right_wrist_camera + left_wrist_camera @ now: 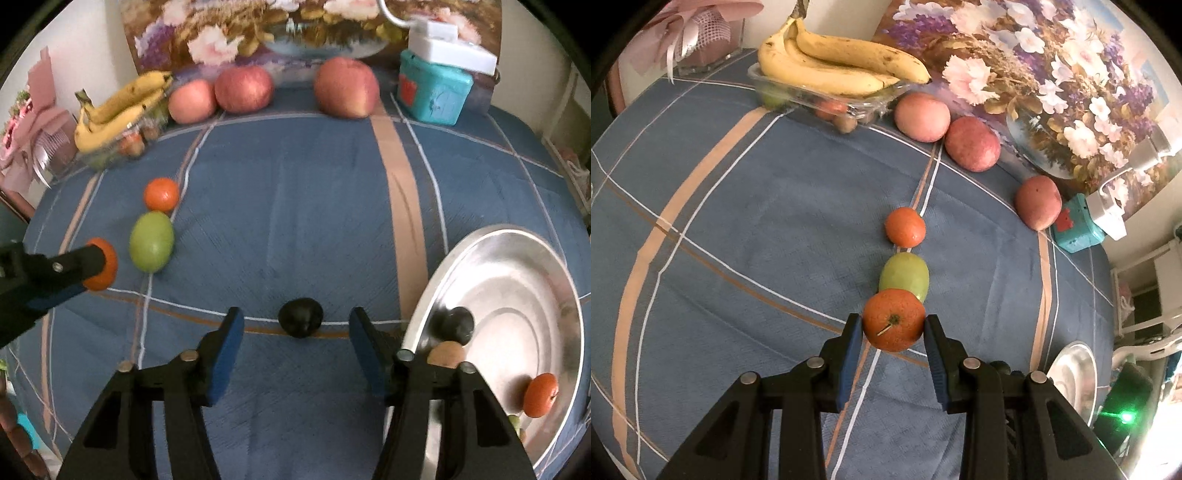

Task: Organize fruits
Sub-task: 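Grasp a tangerine with the left tool while the right tool grasps a black plum, then carry the tangerine with the left tool while the right tool carries the plum over the plate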

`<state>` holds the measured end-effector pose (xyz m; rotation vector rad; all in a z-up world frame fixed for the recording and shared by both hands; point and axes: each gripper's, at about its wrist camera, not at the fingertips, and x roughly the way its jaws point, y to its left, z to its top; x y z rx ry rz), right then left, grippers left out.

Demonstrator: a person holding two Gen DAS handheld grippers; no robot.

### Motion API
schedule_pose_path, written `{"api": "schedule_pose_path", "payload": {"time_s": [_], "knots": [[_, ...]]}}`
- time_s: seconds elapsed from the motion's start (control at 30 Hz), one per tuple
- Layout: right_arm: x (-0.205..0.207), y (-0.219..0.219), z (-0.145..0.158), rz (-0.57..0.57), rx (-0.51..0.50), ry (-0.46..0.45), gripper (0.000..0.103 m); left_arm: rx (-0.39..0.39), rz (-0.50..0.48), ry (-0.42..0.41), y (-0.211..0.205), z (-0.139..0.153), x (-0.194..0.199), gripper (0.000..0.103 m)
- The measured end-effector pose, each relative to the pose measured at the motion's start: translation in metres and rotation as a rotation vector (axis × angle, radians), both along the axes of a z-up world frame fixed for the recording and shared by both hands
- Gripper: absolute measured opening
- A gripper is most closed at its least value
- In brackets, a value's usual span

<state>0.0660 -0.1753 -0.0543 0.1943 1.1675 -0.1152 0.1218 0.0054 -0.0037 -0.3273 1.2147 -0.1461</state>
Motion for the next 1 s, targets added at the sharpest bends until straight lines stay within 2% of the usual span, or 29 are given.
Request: {"api": "schedule_pose_path", "payload": {"time_s": [0.07,0.2,0.27,0.43,0.67,0.8,1.0], "knots": [[0.002,0.001,-0.005,-0.001,-0.010,0.009,0.051,0.001,0.001,0.001,-0.001,0.000,0.000,0.037],[0.001,0.000,-0.007,0.001,-0.005,0.005,0.032,0.005,0.002,-0.004,-0.002,0.001,0.000,0.037],[0.000,0.000,-0.004,0.002,0.006,-0.010,0.028,0.007,0.001,-0.006,-0.002,0.002,0.000,0.036],[-0.002,-0.001,0.005,-0.001,0.046,-0.039,0.027,0.011,0.000,-0.024,-0.002,0.008,-0.002,0.037],[-0.016,-0.024,0.037,-0.058,0.092,-0.129,0.027,0.013,-0.049,-0.053,-0.018,0.018,-0.008,0.037],[-0.029,-0.057,0.050,-0.150,0.069,-0.144,0.027,0.022,-0.115,-0.058,-0.040,0.020,-0.016,0.037],[-0.055,-0.126,0.047,-0.360,0.005,-0.094,0.027,0.003,-0.285,-0.061,-0.091,0.023,-0.038,0.036]]}}
